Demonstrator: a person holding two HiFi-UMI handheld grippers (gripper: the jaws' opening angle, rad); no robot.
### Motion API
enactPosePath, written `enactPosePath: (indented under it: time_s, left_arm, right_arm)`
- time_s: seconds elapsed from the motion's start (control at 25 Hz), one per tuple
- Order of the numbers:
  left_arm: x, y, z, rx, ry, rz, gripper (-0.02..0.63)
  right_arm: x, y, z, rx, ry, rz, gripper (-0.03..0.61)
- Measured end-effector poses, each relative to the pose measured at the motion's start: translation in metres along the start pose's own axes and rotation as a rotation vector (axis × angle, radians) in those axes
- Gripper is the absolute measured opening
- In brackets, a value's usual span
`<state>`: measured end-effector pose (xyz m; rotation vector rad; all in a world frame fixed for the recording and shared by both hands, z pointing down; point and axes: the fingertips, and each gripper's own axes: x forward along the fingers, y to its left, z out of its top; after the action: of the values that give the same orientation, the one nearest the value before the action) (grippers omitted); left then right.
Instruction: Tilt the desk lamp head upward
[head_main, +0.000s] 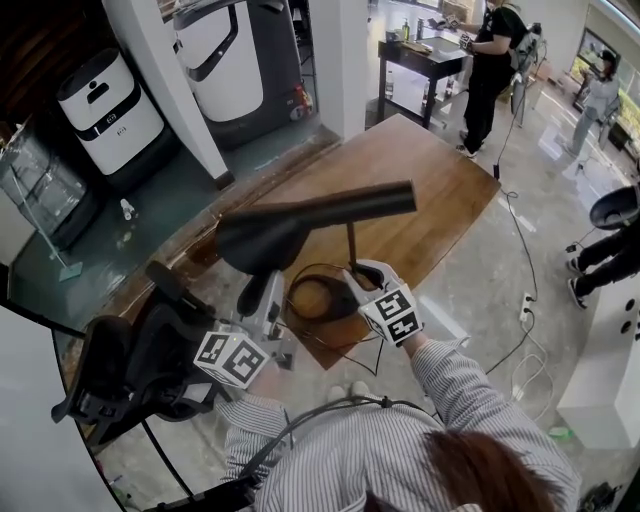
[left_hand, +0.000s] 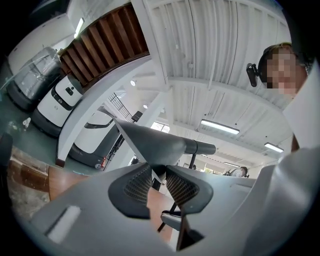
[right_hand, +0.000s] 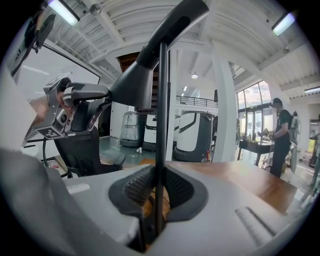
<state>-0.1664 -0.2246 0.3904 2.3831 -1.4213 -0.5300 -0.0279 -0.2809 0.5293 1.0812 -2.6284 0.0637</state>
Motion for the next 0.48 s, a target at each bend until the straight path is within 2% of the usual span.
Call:
enactPosePath:
  time_s: [0.2,0.48]
  left_arm:
    - [0.0,0.001,0.025,0.061,-0.02,0.015,0.075]
    - [0.004,-0.009,0.068,0.223,-0.028,0.022,0.075]
  right_arm:
    - [0.002,0.001,0.001,-0.006,0.008,0.01,0.055]
    - [0.0,-0.002,0.001,0.021,0.0,0.025,0.055]
